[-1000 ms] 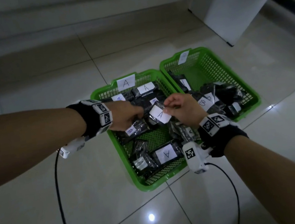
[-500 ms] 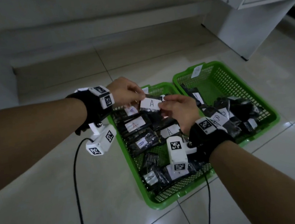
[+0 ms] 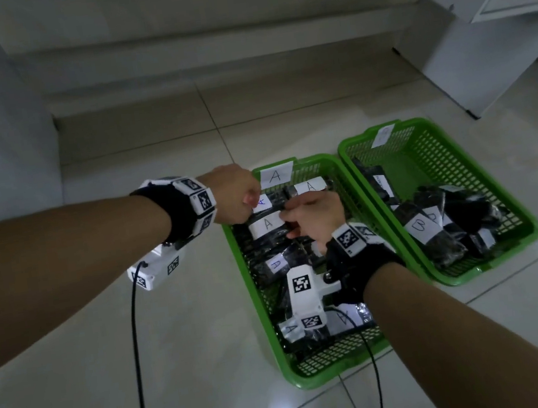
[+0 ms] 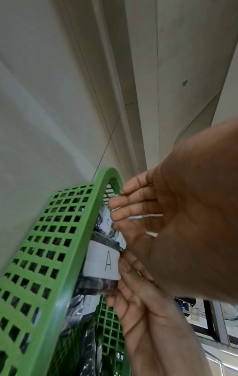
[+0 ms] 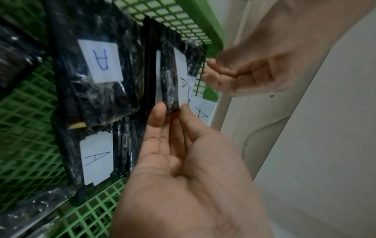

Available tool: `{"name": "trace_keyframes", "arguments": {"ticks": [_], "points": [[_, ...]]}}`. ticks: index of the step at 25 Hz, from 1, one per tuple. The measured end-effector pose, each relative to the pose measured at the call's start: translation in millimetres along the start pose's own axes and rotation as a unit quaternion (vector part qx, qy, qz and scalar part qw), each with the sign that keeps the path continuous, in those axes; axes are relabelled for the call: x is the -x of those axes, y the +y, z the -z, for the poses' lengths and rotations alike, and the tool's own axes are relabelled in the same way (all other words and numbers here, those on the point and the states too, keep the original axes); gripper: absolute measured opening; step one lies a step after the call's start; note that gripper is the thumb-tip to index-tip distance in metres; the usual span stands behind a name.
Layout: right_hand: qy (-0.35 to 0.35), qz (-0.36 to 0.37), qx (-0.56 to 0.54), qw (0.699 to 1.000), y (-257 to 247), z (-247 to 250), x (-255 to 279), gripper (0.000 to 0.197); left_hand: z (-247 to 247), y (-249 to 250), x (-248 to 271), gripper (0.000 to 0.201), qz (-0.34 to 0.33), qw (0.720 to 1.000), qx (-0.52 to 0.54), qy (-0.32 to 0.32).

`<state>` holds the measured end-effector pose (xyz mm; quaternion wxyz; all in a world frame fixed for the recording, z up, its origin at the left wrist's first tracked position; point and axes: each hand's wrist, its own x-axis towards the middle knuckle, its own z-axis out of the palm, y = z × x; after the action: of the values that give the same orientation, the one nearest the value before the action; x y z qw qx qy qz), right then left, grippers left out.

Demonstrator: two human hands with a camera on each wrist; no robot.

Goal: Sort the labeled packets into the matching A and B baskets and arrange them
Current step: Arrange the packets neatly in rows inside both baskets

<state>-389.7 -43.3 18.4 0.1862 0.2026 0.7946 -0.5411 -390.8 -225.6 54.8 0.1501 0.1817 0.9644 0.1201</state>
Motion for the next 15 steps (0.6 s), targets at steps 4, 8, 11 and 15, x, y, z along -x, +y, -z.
{"name": "trace_keyframes", "arguments": {"ticks": [4,8,11,15], "points": [[-0.032,0.077,0.026,0.996,9,-12,16,0.016,-5,0,2,0.033,-0.004,0.998,-0.048,-0.027],[-0.048,0.153,0.191,0.968,12,-7,15,0.016,-13,5,3,0.038,-0.001,0.986,-0.153,-0.063],[-0.026,0.162,0.274,0.948,11,31,16,0.011,-11,8,2,0.031,0.005,0.984,-0.158,-0.079],[-0.095,0.161,0.416,0.89,27,84,28,0.014,-8,24,4,0.028,-0.023,0.989,-0.142,-0.041]]}}
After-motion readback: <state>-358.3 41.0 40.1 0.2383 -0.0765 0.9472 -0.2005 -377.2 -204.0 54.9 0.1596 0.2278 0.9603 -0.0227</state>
